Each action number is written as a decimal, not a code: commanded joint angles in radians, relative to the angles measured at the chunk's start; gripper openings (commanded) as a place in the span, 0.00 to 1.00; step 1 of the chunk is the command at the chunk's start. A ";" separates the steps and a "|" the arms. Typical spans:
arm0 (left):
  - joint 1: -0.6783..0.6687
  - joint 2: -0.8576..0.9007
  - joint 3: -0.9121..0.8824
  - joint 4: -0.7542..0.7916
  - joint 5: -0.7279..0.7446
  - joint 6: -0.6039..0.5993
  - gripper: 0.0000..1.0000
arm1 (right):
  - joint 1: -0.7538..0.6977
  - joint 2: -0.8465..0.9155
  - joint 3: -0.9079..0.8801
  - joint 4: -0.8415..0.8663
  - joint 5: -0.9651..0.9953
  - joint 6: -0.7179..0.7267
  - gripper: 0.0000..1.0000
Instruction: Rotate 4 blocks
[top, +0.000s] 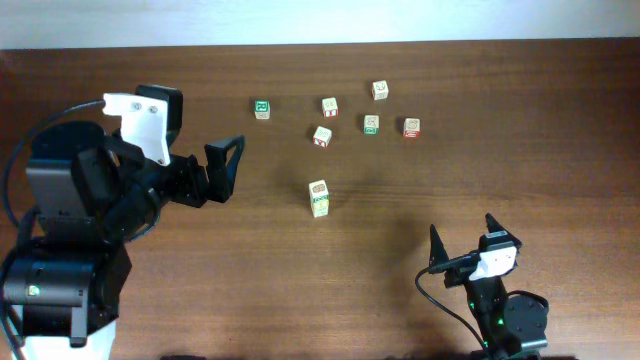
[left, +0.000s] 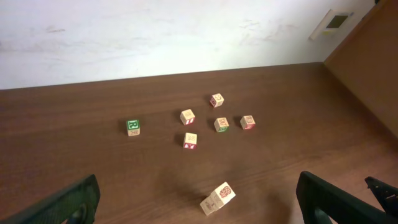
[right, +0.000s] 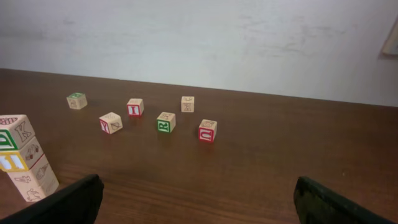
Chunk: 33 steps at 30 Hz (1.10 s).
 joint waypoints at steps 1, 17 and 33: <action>0.004 -0.001 -0.003 -0.001 -0.007 0.013 0.99 | -0.007 -0.004 -0.007 -0.003 0.016 0.000 0.98; 0.004 -0.001 -0.012 -0.037 -0.136 0.024 0.99 | -0.007 -0.004 -0.007 -0.003 0.016 0.000 0.98; 0.100 -0.646 -1.053 0.861 -0.171 0.365 0.99 | -0.007 -0.004 -0.007 -0.003 0.016 0.000 0.98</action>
